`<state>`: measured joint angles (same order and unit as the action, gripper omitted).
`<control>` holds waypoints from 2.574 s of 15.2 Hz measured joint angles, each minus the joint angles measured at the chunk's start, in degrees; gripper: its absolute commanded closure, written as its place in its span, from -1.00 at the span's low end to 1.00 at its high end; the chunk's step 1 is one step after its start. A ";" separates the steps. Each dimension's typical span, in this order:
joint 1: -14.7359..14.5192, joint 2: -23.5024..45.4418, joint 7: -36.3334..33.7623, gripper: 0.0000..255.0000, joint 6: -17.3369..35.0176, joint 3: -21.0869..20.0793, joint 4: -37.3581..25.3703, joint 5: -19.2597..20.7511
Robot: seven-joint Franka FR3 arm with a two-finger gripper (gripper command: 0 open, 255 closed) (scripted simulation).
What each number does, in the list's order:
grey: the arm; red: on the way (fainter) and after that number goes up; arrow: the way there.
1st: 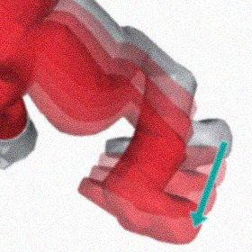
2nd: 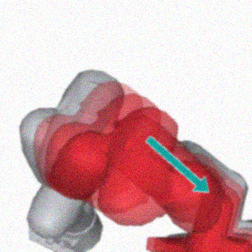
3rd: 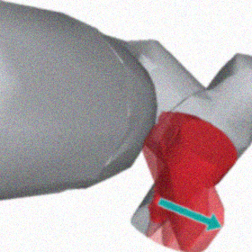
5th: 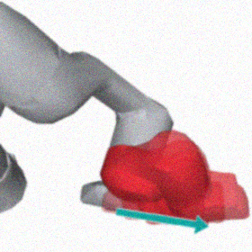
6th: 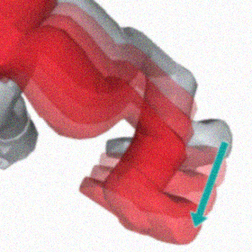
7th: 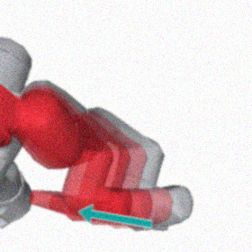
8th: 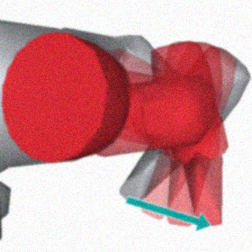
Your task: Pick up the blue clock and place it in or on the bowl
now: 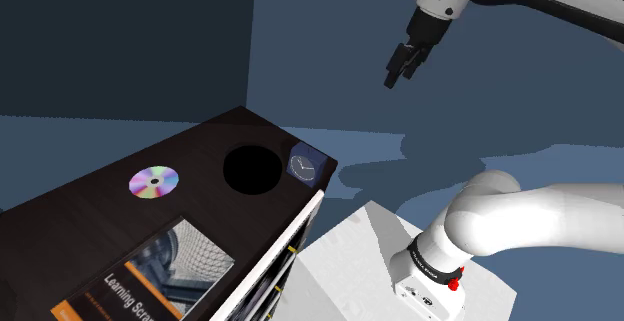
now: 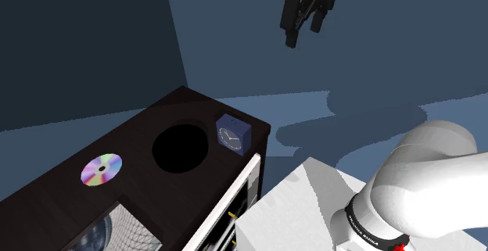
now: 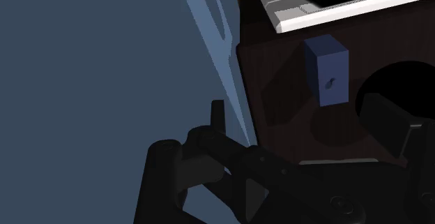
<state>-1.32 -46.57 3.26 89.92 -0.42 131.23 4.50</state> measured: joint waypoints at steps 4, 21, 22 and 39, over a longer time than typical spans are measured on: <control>-0.58 0.80 -1.39 -1.00 3.27 -1.09 3.03 -1.04; -4.72 21.38 -9.10 -1.00 32.13 -8.34 14.63 -7.01; -5.02 22.48 -9.55 -1.00 33.43 -8.79 14.97 -7.31; -5.27 31.31 -11.27 1.00 44.31 -10.44 17.34 -7.20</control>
<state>-6.59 -15.27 -8.00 134.23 -10.86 148.58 -2.70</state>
